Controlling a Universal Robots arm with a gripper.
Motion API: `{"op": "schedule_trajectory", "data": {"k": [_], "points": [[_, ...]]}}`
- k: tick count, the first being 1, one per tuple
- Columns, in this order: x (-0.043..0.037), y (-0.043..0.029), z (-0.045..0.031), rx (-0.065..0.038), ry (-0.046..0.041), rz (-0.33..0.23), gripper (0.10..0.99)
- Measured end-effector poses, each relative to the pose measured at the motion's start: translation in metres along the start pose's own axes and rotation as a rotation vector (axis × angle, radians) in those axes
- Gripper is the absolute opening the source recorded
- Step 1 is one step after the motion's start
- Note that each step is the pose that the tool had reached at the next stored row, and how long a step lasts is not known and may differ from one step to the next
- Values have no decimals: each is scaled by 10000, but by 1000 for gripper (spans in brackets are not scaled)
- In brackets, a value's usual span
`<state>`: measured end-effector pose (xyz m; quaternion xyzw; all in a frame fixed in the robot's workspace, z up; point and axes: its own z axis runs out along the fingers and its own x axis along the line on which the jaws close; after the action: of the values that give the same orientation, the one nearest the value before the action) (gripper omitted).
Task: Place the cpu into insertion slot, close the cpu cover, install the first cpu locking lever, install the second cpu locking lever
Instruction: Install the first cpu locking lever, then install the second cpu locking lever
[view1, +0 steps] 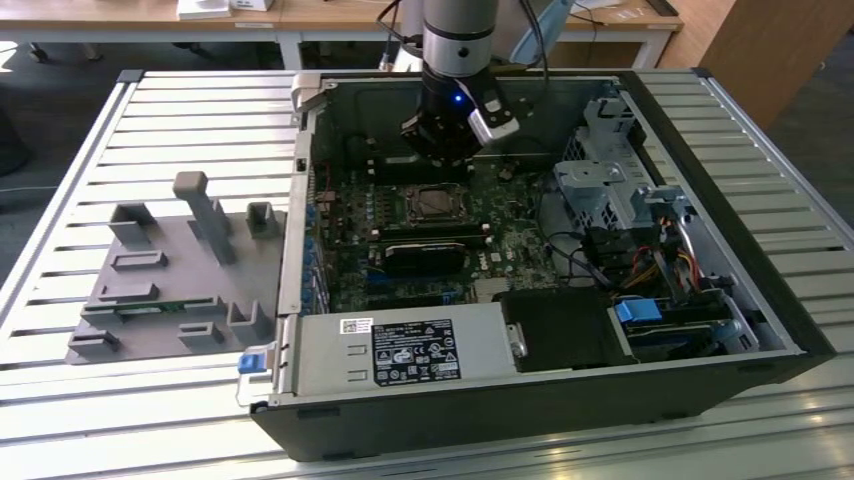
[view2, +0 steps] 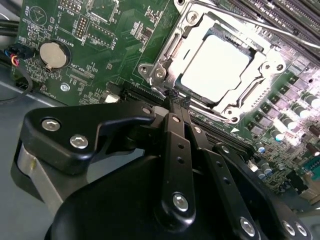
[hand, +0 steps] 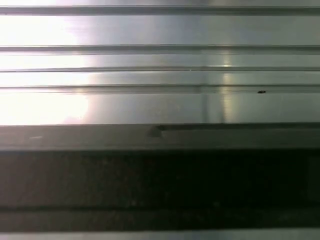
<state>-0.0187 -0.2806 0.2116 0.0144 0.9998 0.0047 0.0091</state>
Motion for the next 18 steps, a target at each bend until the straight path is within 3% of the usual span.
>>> {"op": "schedule_trajectory", "data": {"k": [18], "points": [[-2,-61,0,0,0,0,106]]}}
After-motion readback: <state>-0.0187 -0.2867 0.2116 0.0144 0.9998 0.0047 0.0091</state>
